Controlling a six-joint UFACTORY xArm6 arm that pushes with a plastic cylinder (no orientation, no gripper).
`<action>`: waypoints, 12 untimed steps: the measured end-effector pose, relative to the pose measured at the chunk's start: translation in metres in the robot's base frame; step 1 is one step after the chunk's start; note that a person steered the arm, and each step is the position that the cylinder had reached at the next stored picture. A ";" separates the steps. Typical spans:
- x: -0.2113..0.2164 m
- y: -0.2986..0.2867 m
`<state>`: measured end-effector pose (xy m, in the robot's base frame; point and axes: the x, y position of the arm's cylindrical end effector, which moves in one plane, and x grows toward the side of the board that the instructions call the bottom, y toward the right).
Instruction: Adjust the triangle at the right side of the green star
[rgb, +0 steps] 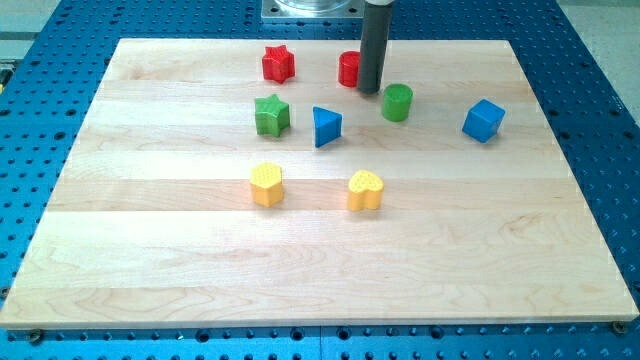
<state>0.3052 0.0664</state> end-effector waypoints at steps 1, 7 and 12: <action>0.021 -0.019; 0.118 -0.071; 0.114 -0.090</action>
<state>0.4189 -0.0240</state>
